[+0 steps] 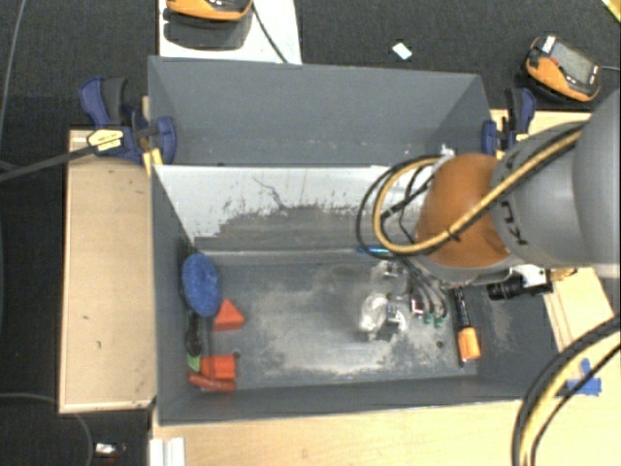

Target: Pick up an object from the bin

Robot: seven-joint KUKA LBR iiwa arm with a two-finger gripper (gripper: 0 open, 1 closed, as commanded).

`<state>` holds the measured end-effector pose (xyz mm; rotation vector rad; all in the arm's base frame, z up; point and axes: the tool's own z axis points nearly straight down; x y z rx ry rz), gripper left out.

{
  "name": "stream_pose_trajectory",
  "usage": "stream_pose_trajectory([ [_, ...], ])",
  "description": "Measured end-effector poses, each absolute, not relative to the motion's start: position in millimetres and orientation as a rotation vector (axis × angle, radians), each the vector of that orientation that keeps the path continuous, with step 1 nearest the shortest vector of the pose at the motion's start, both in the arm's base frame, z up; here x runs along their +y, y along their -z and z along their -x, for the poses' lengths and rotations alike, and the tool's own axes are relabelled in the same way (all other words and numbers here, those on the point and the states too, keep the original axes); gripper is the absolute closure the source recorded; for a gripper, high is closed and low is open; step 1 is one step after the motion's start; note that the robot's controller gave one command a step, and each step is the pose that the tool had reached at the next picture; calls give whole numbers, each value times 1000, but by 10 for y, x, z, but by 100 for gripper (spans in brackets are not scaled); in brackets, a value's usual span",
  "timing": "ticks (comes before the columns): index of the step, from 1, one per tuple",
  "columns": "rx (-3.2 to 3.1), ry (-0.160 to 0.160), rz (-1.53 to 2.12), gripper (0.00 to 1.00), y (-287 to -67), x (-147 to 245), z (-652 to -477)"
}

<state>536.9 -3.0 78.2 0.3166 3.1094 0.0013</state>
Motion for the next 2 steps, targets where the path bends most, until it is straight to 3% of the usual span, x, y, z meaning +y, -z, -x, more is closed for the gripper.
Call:
stream_pose_trajectory([
  [1,3115,2,-331,100,-710,-178,-5499],
  [2,3115,2,-331,100,-711,-178,-5499],
])
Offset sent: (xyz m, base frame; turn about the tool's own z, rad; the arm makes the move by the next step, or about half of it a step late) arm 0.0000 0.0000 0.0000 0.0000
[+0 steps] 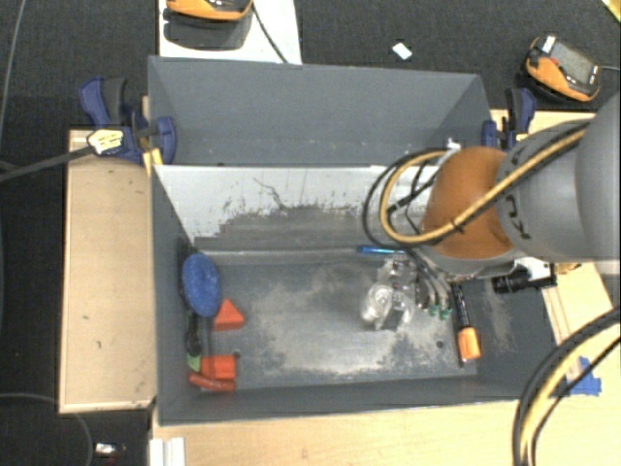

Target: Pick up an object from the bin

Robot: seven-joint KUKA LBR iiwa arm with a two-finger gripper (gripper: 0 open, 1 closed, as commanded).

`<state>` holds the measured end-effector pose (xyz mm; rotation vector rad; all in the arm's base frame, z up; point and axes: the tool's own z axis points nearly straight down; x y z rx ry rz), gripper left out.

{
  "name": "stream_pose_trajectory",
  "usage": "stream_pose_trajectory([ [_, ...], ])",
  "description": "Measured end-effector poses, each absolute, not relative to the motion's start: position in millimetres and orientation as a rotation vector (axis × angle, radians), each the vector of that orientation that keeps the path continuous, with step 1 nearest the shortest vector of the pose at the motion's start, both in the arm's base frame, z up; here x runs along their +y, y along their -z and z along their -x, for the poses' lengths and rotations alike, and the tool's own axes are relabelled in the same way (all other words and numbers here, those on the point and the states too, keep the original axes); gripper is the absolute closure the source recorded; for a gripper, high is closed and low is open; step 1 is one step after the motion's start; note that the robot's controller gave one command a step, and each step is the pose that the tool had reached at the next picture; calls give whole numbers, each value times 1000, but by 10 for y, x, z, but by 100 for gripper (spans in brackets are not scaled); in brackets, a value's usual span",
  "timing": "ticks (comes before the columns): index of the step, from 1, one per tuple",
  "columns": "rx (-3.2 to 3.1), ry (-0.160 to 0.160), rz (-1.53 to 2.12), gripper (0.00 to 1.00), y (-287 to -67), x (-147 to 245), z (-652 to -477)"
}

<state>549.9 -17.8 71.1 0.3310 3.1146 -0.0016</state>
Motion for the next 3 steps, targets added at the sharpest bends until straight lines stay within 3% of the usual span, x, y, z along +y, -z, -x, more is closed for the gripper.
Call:
stream_pose_trajectory([
  [1,3114,1,-328,100,-804,-177,-5493],
  [2,3124,2,-328,100,-1036,-176,-5470],
  [3,3116,1,-327,100,-1412,-177,-5493],
])
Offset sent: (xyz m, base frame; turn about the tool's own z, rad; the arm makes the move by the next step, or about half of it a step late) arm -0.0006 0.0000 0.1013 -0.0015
